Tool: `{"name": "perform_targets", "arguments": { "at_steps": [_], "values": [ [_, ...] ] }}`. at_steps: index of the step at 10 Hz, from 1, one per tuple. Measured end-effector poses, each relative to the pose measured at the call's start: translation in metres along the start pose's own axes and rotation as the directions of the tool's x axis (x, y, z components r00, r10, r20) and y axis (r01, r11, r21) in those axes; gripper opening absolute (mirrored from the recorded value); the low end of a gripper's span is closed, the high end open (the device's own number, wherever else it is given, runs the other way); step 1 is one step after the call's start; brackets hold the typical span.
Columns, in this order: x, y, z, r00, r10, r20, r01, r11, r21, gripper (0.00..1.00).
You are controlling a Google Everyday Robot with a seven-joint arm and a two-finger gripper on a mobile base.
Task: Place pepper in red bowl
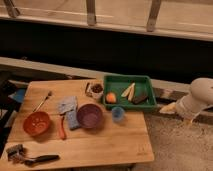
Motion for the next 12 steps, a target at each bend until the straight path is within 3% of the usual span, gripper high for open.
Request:
{"name": "perform_targets", "arguments": {
  "at_steps": [9,12],
  "values": [
    [0.001,-0.001,0.0,1.0,-0.005,0.002,0.005,1.0,0.001,0.8],
    [0.029,0.019,-0.006,0.99,-0.138,-0.001,0.138,0.99,-0.002,0.8]
  ]
}}
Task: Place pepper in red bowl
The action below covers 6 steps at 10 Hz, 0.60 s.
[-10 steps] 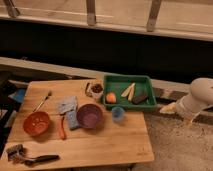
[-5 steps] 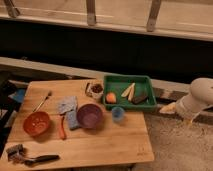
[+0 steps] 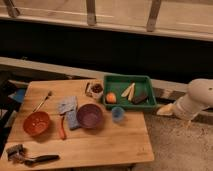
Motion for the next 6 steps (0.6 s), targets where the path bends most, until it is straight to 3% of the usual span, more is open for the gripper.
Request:
{"name": "perform_targets", "arguments": {
  "at_steps": [3,6],
  "values": [
    [0.044,0.064,0.003,0.988,-0.15,-0.028,0.149,0.988,-0.032,0.8],
    [0.097,0.135,0.007,0.961,-0.272,-0.051,0.267,0.96,-0.08,0.8]
  ]
}}
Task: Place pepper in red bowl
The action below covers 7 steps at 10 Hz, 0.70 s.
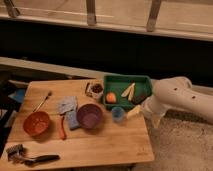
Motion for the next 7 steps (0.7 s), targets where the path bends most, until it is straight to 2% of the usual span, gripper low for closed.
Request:
{"name": "perform_targets", "arguments": {
  "at_steps": [2,3,7],
  "values": [
    [0.023,0.051,0.006,0.996,-0.092,-0.012,0.092,0.996,-0.021,0.8],
    [0.029,0.058,0.007,0.994,-0.111,-0.012,0.111,0.994,-0.021,0.8],
    [0.029,0.058,0.005,0.993,-0.118,-0.003,0.118,0.993,-0.017,0.8]
  ]
}}
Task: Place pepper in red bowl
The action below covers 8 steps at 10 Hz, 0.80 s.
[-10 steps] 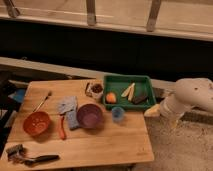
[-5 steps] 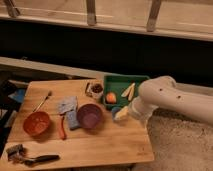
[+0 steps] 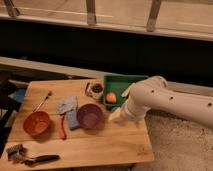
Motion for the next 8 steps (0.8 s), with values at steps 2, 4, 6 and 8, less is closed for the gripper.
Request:
{"name": "perform_targets", "arguments": {
  "at_steps": [2,4,6,8],
  "values": [
    [-0.001,0.014,0.0,0.998,-0.053,0.016,0.053,0.999,0.005,0.8],
    [0.0,0.051,0.006,0.992,-0.126,0.025,0.126,0.992,0.001,0.8],
    [0.002,0.105,0.017,0.979,-0.2,0.03,0.201,0.98,-0.012,0.8],
    [0.007,0.157,0.027,0.962,-0.269,0.034,0.27,0.962,-0.032,0.8]
  ]
}}
